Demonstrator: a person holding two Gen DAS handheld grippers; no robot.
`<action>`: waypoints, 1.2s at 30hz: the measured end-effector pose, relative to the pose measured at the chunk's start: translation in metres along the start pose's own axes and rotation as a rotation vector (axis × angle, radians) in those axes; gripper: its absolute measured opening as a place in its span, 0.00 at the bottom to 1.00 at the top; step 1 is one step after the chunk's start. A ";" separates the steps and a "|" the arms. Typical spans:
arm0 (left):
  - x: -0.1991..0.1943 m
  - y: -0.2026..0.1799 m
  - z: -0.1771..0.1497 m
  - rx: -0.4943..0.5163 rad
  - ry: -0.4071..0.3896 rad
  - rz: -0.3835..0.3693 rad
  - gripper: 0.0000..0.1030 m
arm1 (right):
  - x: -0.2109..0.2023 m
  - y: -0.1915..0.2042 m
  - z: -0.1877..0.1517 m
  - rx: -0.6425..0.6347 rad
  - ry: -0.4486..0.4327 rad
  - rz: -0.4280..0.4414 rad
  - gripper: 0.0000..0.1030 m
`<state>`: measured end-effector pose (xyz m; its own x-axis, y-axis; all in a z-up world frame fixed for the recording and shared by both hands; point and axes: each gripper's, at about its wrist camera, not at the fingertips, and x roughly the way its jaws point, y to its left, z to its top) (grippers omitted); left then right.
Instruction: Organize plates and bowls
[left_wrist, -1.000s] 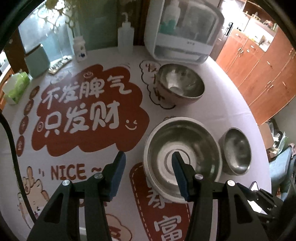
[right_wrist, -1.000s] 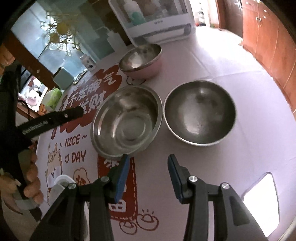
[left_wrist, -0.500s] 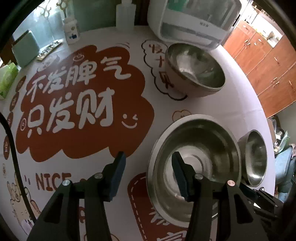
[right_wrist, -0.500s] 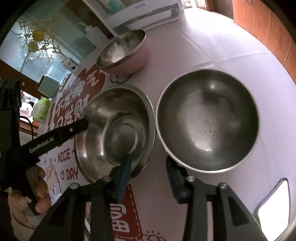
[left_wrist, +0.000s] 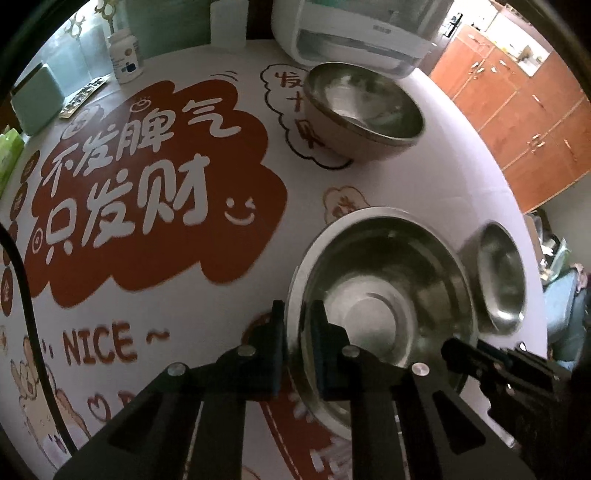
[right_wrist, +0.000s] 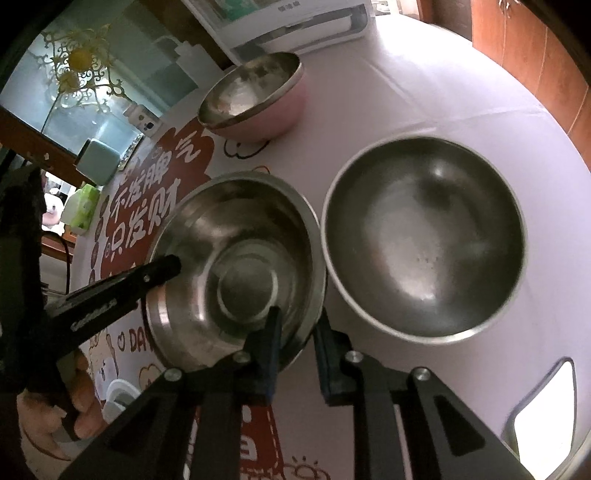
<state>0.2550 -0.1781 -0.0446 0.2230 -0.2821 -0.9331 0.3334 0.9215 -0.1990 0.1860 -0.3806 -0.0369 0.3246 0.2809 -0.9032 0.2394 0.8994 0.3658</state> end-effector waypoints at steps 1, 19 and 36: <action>-0.006 -0.002 -0.005 0.006 0.000 -0.006 0.11 | -0.005 0.000 -0.004 -0.012 -0.005 -0.007 0.16; -0.057 -0.043 -0.154 0.063 0.009 -0.082 0.15 | -0.072 0.002 -0.111 -0.204 -0.072 -0.149 0.16; -0.052 -0.029 -0.211 -0.033 -0.028 -0.088 0.20 | -0.052 0.007 -0.157 -0.262 -0.043 -0.167 0.16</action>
<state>0.0404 -0.1338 -0.0539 0.2201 -0.3690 -0.9030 0.3224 0.9012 -0.2897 0.0277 -0.3360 -0.0226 0.3407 0.1127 -0.9334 0.0503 0.9892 0.1378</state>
